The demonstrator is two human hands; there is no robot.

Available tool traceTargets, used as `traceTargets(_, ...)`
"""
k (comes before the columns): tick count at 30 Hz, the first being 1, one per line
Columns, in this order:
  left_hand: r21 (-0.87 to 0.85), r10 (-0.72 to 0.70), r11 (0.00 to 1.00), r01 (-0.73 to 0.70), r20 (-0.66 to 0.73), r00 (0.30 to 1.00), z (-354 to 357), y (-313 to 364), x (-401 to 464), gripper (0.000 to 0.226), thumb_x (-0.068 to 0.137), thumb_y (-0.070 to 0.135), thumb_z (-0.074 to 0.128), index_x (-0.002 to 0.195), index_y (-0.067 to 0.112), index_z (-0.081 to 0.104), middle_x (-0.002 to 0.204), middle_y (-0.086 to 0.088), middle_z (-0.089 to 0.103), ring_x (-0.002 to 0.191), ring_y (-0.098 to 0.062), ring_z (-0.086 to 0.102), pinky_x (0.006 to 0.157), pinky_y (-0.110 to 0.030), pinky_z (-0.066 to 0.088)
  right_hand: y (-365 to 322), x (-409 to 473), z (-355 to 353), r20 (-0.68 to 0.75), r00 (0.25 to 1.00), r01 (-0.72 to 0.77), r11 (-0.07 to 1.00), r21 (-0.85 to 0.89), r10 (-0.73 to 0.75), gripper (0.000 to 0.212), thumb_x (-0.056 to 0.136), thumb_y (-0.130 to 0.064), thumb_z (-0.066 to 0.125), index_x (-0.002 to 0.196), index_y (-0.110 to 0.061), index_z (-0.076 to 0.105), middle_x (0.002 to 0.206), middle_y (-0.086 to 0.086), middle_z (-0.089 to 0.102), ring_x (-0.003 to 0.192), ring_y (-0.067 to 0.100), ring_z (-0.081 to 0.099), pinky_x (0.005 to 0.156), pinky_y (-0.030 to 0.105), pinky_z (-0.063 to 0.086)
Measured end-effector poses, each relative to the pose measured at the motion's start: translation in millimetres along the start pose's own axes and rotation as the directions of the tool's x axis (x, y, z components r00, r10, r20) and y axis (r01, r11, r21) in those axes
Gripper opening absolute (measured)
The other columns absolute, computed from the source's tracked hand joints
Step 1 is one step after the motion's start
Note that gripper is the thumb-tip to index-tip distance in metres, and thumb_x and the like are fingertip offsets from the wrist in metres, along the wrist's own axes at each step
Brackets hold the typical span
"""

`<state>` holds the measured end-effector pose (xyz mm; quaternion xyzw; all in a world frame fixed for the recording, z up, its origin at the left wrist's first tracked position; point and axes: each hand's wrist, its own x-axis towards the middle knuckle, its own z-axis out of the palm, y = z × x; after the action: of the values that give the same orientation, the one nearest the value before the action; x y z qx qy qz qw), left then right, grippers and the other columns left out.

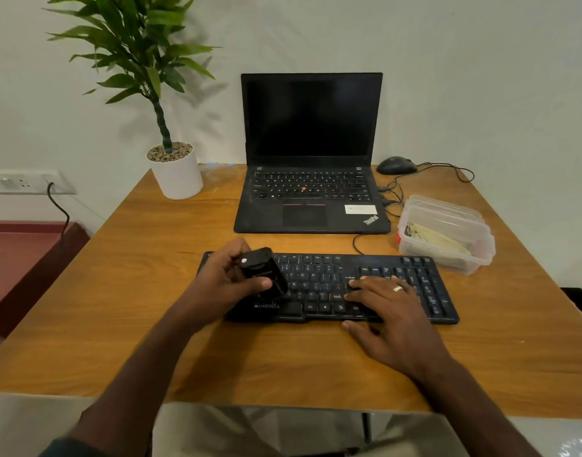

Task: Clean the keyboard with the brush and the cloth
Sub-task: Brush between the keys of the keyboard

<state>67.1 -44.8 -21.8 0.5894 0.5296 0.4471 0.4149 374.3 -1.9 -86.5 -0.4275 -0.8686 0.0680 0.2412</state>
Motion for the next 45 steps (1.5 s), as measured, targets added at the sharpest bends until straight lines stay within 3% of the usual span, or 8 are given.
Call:
traceTargets(6, -0.118, 0.030, 0.993, -0.026, 0.037, 0.999, 61.6, 2.6, 22.5, 0.027, 0.086, -0.002, 0.070, 0.095, 0.005, 0.045, 0.099, -0.012, 0.066, 0.093, -0.022, 0.073, 0.072, -0.035, 0.061, -8.7, 1.1, 4.6, 0.023, 0.999, -0.034, 0.999, 0.014, 0.034, 0.052, 0.083, -0.062, 0.059, 0.126, -0.032, 0.058, 0.130, -0.012, 0.062, 0.127, 0.011, 0.053, 0.115, 0.061, 0.029)
traceTargets(12, -0.126, 0.059, 0.990, -0.070, -0.083, 0.995, 50.9, 2.7, 19.4, 0.027, 0.084, -0.003, 0.069, 0.094, -0.001, 0.044, 0.105, -0.024, 0.061, 0.098, -0.030, 0.071, 0.077, -0.047, 0.062, -10.5, 1.7, 0.7, 0.017, 0.993, -0.118, 0.987, 0.111, 0.117, 0.061, 0.078, -0.053, 0.073, 0.130, -0.033, 0.049, 0.126, -0.013, 0.062, 0.119, 0.004, 0.053, 0.122, 0.046, 0.020)
traceTargets(19, 0.062, -0.015, 0.998, 0.017, -0.031, 0.999, 9.7, 0.6, 4.6, 0.027, 0.083, 0.002, 0.073, 0.091, 0.007, 0.047, 0.090, -0.007, 0.065, 0.082, -0.016, 0.072, 0.060, -0.026, 0.057, -44.5, 16.5, 14.5, 0.057, 0.991, -0.128, 0.982, 0.141, 0.121, 0.059, 0.084, -0.046, 0.075, 0.134, -0.034, 0.045, 0.126, -0.017, 0.058, 0.118, -0.003, 0.045, 0.126, 0.039, 0.004)
traceTargets(23, 0.075, 0.066, 0.995, -0.069, 0.047, 0.997, 41.0, -5.4, 16.5, 0.030, 0.085, 0.007, 0.075, 0.091, 0.013, 0.046, 0.092, -0.007, 0.063, 0.083, -0.017, 0.069, 0.063, -0.028, 0.056, -53.1, 17.6, 20.7, 0.062, 0.986, -0.165, 0.973, 0.164, 0.157, 0.066, 0.083, -0.046, 0.077, 0.136, -0.034, 0.040, 0.130, -0.014, 0.054, 0.121, 0.000, 0.042, 0.123, 0.036, 0.021)
traceTargets(25, -0.026, 0.077, 0.997, -0.077, 0.004, 0.997, 56.7, -6.5, 23.3, 0.031, 0.085, 0.006, 0.074, 0.091, 0.011, 0.044, 0.092, -0.010, 0.063, 0.085, -0.022, 0.071, 0.066, -0.033, 0.059, -52.6, 17.2, 18.0, 0.032, 0.983, -0.182, 0.962, 0.204, 0.179, 0.074, 0.078, -0.046, 0.081, 0.137, -0.033, 0.039, 0.128, -0.015, 0.048, 0.116, -0.002, 0.038, 0.105, 0.024, 0.039)
traceTargets(29, -0.021, 0.147, 0.988, -0.151, -0.135, 0.980, 56.5, -8.3, 22.4, 0.029, 0.083, 0.000, 0.074, 0.090, 0.004, 0.046, 0.091, -0.006, 0.061, 0.086, -0.019, 0.069, 0.070, -0.031, 0.059, -42.7, 16.0, 6.7, 0.022, 0.989, -0.148, 0.948, 0.280, 0.148, 0.071, 0.074, -0.046, 0.084, 0.128, -0.038, 0.038, 0.122, -0.023, 0.038, 0.113, -0.003, 0.041, 0.091, 0.013, 0.037)
traceTargets(36, 0.078, 0.021, 0.997, -0.011, -0.128, 0.992, -4.9, -7.4, 4.0, 0.029, 0.081, 0.002, 0.074, 0.088, 0.009, 0.047, 0.089, -0.012, 0.064, 0.076, -0.018, 0.070, 0.058, -0.027, 0.055, 13.7, 5.6, -13.0, 0.019, 1.000, 0.015, 0.998, -0.068, -0.014, 0.056, 0.076, -0.075, 0.060, 0.112, -0.032, 0.065, 0.126, -0.010, 0.061, 0.123, 0.014, 0.052, 0.110, 0.058, 0.031)
traceTargets(45, -0.033, 0.043, 0.999, -0.040, 0.103, 0.994, 78.6, 7.7, 29.0, 0.029, 0.085, 0.000, 0.073, 0.093, 0.005, 0.045, 0.100, -0.011, 0.066, 0.094, -0.017, 0.072, 0.071, -0.029, 0.059, 18.8, 2.9, -5.1, -0.050, 0.997, -0.058, 0.997, 0.052, 0.060, 0.070, 0.070, -0.075, 0.068, 0.122, -0.031, 0.054, 0.125, -0.008, 0.059, 0.121, 0.011, 0.047, 0.106, 0.058, 0.041)
